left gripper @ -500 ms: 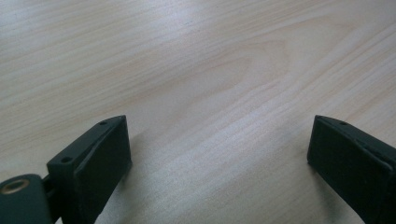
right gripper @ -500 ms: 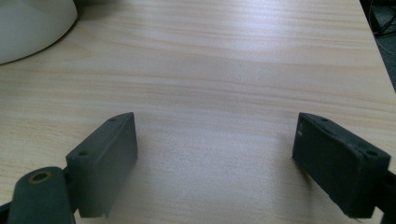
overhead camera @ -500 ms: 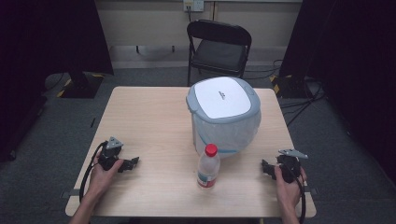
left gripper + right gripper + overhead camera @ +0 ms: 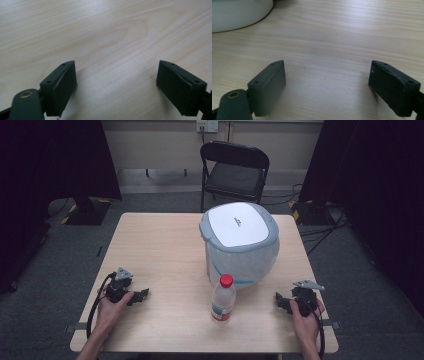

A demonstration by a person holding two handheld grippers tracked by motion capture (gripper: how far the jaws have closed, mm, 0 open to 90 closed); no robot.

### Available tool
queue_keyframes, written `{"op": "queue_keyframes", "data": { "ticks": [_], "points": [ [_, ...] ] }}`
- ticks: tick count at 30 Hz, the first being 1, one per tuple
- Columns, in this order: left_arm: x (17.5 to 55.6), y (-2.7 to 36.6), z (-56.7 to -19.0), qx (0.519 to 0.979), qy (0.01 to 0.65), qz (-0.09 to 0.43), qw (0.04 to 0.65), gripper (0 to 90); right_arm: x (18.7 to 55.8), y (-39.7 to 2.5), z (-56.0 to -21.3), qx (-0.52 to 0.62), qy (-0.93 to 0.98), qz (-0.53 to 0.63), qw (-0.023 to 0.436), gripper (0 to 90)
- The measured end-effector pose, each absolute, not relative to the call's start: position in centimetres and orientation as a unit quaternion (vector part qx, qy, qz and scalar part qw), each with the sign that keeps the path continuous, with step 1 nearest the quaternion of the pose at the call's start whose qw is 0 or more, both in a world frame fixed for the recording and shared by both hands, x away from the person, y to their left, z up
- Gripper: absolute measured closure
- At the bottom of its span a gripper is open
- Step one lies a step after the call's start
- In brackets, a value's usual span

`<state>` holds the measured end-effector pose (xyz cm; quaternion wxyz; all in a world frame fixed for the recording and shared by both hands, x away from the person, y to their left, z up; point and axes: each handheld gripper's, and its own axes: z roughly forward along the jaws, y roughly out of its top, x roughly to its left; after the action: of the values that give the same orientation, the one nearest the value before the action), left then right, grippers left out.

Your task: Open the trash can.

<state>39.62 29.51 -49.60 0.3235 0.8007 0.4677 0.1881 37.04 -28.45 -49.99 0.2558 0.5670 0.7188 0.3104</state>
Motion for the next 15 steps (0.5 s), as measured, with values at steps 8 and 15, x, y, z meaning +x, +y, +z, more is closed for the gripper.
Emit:
{"op": "queue_keyframes", "data": {
  "ticks": [8, 15],
  "points": [
    [37.7, 25.7, -47.9, 0.819, 0.409, 0.154, 0.372, 21.9, 36.9, -27.6, -50.0, 0.56, 0.724, 0.312, 0.255, 12.9],
    [36.3, 21.9, -46.3, 0.818, 0.363, 0.132, 0.426, 20.1, 37.0, -27.3, -50.0, 0.557, 0.727, 0.313, 0.253, 12.5]
  ]
}}
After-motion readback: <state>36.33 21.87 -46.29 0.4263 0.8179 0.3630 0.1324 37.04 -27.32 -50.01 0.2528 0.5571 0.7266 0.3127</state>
